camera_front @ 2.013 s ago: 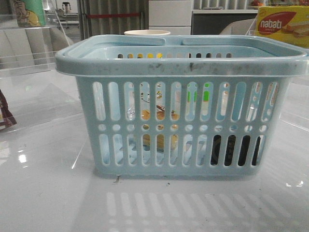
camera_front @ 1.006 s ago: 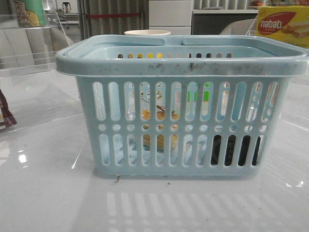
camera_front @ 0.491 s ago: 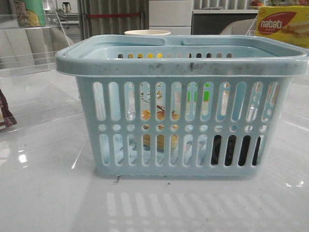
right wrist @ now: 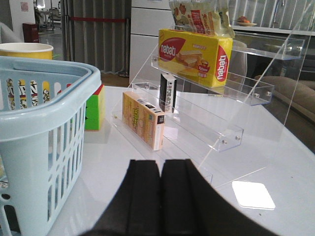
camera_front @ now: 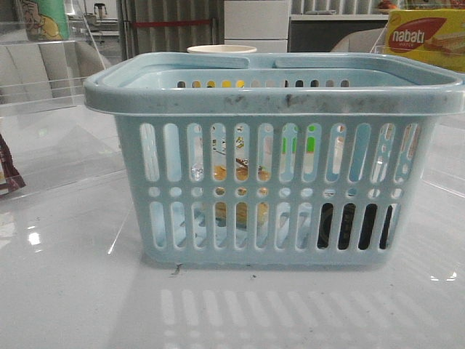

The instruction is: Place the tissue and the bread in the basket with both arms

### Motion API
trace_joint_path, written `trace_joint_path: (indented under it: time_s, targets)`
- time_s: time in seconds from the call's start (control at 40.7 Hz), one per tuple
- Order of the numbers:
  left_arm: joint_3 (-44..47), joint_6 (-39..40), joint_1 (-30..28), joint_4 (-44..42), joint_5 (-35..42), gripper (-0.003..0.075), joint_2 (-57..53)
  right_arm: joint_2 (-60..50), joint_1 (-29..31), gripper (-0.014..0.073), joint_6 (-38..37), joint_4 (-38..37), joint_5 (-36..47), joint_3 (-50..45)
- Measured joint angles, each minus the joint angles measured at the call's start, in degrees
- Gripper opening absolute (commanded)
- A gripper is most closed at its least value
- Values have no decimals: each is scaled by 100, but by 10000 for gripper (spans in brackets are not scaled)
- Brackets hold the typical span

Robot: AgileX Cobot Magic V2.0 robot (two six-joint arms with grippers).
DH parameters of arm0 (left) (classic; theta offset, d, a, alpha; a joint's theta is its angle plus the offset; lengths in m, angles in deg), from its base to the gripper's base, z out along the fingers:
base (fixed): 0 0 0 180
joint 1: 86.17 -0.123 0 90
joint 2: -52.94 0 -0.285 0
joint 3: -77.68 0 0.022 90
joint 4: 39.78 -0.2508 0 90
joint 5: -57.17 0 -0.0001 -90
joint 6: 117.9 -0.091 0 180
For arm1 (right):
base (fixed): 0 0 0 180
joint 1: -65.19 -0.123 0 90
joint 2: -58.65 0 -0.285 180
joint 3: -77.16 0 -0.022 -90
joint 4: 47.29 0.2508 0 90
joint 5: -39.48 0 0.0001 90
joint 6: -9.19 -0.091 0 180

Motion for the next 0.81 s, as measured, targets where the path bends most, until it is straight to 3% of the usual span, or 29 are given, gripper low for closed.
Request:
trace_joint_path:
  time_s: [0.81]
  targets:
    - [0, -2, 0, 0, 0, 98, 0, 0, 0, 27, 59, 148, 0, 0]
